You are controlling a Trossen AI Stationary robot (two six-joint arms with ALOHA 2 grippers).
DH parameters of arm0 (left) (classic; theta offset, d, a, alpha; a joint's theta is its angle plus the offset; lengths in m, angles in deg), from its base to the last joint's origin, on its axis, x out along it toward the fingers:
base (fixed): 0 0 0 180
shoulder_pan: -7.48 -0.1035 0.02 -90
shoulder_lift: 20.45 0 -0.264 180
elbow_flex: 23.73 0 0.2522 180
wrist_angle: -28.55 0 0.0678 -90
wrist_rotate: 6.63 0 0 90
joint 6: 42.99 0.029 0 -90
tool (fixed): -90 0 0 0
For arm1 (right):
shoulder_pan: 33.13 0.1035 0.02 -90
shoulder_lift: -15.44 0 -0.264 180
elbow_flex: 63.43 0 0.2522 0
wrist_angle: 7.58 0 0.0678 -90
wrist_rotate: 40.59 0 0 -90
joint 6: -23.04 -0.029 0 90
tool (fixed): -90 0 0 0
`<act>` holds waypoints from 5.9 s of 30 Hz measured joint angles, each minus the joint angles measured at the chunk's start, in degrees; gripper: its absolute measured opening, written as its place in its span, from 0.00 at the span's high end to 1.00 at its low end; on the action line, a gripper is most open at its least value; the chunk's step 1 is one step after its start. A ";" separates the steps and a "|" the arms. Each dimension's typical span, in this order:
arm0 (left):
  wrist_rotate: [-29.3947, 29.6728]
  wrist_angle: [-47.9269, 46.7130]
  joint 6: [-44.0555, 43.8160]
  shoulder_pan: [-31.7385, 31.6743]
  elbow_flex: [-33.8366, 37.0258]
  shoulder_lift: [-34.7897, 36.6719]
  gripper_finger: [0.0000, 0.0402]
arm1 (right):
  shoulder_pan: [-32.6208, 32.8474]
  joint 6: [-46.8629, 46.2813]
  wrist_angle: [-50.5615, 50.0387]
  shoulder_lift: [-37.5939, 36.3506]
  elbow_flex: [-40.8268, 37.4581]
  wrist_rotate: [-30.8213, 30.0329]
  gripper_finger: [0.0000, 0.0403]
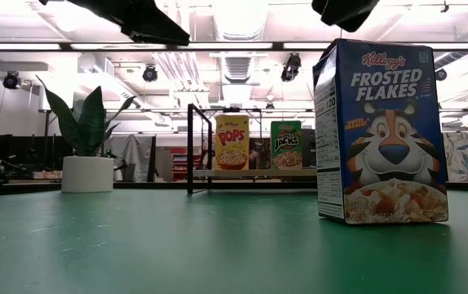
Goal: Stack cereal on shelf
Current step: Put the blue cereal box on the shelf, then adjust the blue cereal boxes on the shelf
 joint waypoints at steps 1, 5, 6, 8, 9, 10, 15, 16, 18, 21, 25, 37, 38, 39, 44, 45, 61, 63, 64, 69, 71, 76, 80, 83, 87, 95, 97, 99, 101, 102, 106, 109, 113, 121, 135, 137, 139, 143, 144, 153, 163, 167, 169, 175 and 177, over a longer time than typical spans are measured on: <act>0.00 0.00 0.02 0.00 0.00 0.00 0.50 | 0.10 0.36 -0.14 0.21 0.00 -0.34 0.56; 0.00 0.00 0.60 0.00 0.00 0.00 0.50 | 0.68 1.28 -0.82 1.67 -0.07 -0.51 0.40; 0.00 0.02 0.91 0.00 -0.02 0.00 0.50 | 0.88 1.28 -1.09 1.97 -0.07 -0.51 0.38; 0.00 0.45 1.47 0.00 0.00 0.00 0.50 | 1.16 0.67 -2.61 2.78 -0.07 -0.51 0.33; 0.00 0.85 1.66 0.00 -0.02 0.00 0.50 | 1.32 -0.30 -3.11 3.32 -0.07 -0.49 0.32; 0.00 1.07 1.99 0.00 -0.02 0.00 0.50 | 1.42 -1.29 -3.49 3.79 -0.07 -0.49 0.31; 0.00 1.63 3.10 0.00 -0.02 0.00 0.50 | 2.20 -3.75 -4.48 6.01 -0.08 -0.37 0.31; 0.00 1.69 3.39 0.00 -0.02 0.00 0.50 | 2.28 -3.91 -4.55 6.58 -0.09 -0.34 0.31; 0.00 1.79 3.97 0.00 -0.02 0.00 0.50 | 2.39 -4.05 -4.60 7.53 -0.09 -0.01 0.33; 0.00 2.54 4.44 0.00 -0.02 0.00 0.50 | 2.41 -4.11 -4.68 8.25 -0.07 0.02 0.38; 0.00 3.19 4.89 0.00 -0.02 0.00 0.50 | 2.39 -4.92 -4.56 8.23 -0.07 -0.01 0.44; 0.00 3.37 4.92 0.00 -0.02 0.00 0.50 | 2.39 -5.01 -4.42 7.82 -0.07 -0.05 0.56; 0.00 3.37 4.93 0.00 -0.02 0.00 0.50 | 2.39 -5.03 -4.42 7.82 -0.07 -0.05 0.57; 0.00 3.37 4.92 0.00 -0.02 0.00 0.50 | 2.39 -5.03 -4.42 7.82 -0.07 -0.05 0.57; 0.00 3.39 4.92 0.00 -0.02 0.00 0.50 | 2.39 -5.06 -4.40 7.84 -0.07 -0.04 0.60; 0.00 3.43 4.92 0.00 -0.02 0.00 0.50 | 2.39 -5.33 -4.40 7.84 -0.07 -0.04 0.60; 0.00 3.74 4.92 0.00 -0.02 0.00 0.50 | 2.01 -8.32 -4.38 5.74 -0.07 -0.04 0.66; 0.00 3.76 4.92 0.00 -0.02 0.00 0.50 | 1.62 -8.81 -4.36 4.82 -0.07 -0.05 0.66; 0.00 3.76 4.92 0.00 -0.02 0.00 0.50 | 1.40 -9.06 -4.42 4.35 -0.07 -0.10 0.66; 0.00 4.01 4.90 0.00 -0.02 0.00 0.50 | -1.13 -9.20 -4.51 2.20 -0.07 -0.07 0.66; 0.00 4.01 4.90 0.00 -0.02 0.00 0.50 | -2.95 -9.00 -4.65 1.14 -0.07 -0.06 0.66; 0.00 4.02 4.90 0.00 -0.02 0.00 0.50 | -8.46 -4.90 -7.48 -2.11 -0.05 1.42 0.66; 0.00 4.04 4.90 0.00 -0.02 0.01 0.50 | -13.80 0.67 -11.81 -5.30 -0.03 1.49 0.66; 0.00 4.05 4.90 0.00 -0.02 0.00 0.50 | -18.44 4.65 -14.55 -7.76 0.00 1.46 0.66; 0.00 4.06 4.90 0.00 -0.02 0.00 0.50 | -24.65 9.63 -18.19 -11.21 0.02 1.45 0.66; 0.00 3.99 4.90 0.00 -0.02 0.01 0.50 | -35.20 20.49 -23.08 -14.94 -0.21 1.52 0.66; 0.00 3.99 4.90 0.00 -0.02 0.00 0.50 | -37.31 22.44 -23.15 -15.10 -0.37 1.70 0.66; 0.00 3.98 5.00 0.00 -0.02 0.00 0.50 | -39.39 24.37 -23.37 -15.08 -0.51 2.80 0.66; 0.00 3.97 5.39 0.00 -0.02 0.00 0.50 | -41.12 25.74 -23.65 -15.02 -0.63 2.99 0.66; 0.00 3.96 5.44 0.00 -0.02 0.00 0.50 | -41.98 26.56 -23.69 -15.02 -0.76 3.03 0.66; 0.00 3.96 5.60 0.00 -0.02 0.00 0.50 | -44.86 28.64 -23.73 -15.02 -1.42 3.01 0.66; 0.00 3.93 5.97 0.00 -0.02 0.00 0.50 | -46.62 29.73 -23.70 -15.02 -1.89 3.01 0.66; 0.00 3.67 5.97 0.00 -0.02 0.00 0.50 | -48.09 30.59 -23.58 -15.02 -3.46 3.00 0.66; 0.00 3.69 5.99 0.00 -0.02 0.00 0.50 | -49.26 31.30 -21.68 -15.00 -7.84 2.55 0.66; 0.00 3.69 5.97 0.00 -0.02 0.00 0.50 | -51.08 33.86 -17.43 -15.11 -12.20 1.00 0.66; 0.00 3.69 5.99 0.00 -0.02 0.00 0.50 | -51.41 33.87 -17.23 -15.11 -12.46 0.91 0.66; 0.00 3.69 5.98 0.00 -0.02 0.00 0.50 | -51.43 33.65 -17.17 -15.13 -12.60 0.75 0.65; 0.00 3.71 5.98 0.00 -0.02 0.00 0.50 | -51.40 33.62 -17.12 -15.12 -12.63 -0.37 0.63; 0.00 3.69 5.99 0.00 -0.02 0.00 0.50 | -51.41 33.61 -16.88 -15.11 -12.63 -0.50 0.62; 0.00 3.71 5.99 0.00 -0.02 0.00 0.50 | -51.44 34.44 -15.59 -15.00 -12.66 -5.70 0.47; 0.00 3.69 5.97 0.00 -0.02 0.00 0.50 | -51.40 34.51 -16.96 -15.00 -11.35 -5.01 0.42; 0.00 3.69 5.98 0.00 -0.02 0.00 0.50 | -51.40 33.91 -18.52 -15.00 -8.66 -4.98 0.40; 0.00 3.72 5.97 0.00 -0.02 0.00 0.50 | -51.40 33.09 -19.21 -15.01 -6.77 -4.92 0.41; 0.00 3.72 5.97 0.00 -0.02 0.00 0.50 | -51.36 31.03 -17.18 -14.87 -2.71 -4.80 0.46; 0.00 3.72 5.98 0.00 -0.02 0.00 0.50 | -51.36 30.40 -15.66 -14.16 -1.78 -4.79 0.50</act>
